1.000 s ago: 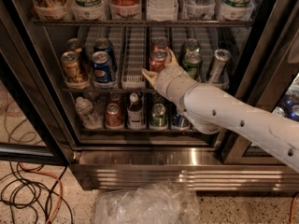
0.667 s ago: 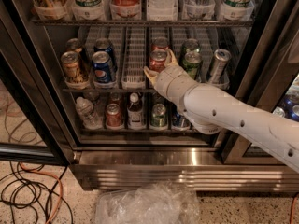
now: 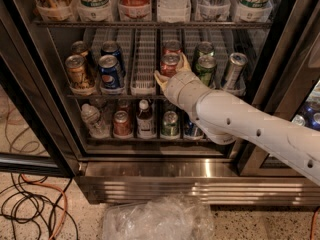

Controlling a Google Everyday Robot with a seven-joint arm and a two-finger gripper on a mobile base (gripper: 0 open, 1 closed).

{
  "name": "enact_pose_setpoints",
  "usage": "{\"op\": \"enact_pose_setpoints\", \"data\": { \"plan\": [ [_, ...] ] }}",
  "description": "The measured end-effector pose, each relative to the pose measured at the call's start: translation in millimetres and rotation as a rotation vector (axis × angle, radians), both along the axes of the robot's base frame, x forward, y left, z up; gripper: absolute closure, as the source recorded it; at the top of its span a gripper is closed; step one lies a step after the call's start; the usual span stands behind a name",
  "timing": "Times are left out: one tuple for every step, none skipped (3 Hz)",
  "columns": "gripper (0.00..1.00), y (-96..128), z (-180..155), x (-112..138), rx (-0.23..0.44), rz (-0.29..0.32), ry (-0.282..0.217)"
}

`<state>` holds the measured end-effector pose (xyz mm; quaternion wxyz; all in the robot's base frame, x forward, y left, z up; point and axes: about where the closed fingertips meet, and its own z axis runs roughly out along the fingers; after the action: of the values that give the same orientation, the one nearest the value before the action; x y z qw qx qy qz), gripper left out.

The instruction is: Pick coke can from middle shelf of fridge

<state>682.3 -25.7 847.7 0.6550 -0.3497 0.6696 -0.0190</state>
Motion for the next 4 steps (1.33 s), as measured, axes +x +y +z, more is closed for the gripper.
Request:
{"op": "enact_pose_setpoints", "data": {
  "plan": [
    [1.0,6.7,19.8,-6.3,0.021,0.031,-0.053],
    [1.0,-23.2,54.5,-9.4,0.073,0.015,-0.175],
    [1.0,-42.3,68.8,-18.9,0.09,0.008,-0.255],
    [1.0,-42.3,68.8,-18.9,0.09,0.008,-0.255]
  ]
}}
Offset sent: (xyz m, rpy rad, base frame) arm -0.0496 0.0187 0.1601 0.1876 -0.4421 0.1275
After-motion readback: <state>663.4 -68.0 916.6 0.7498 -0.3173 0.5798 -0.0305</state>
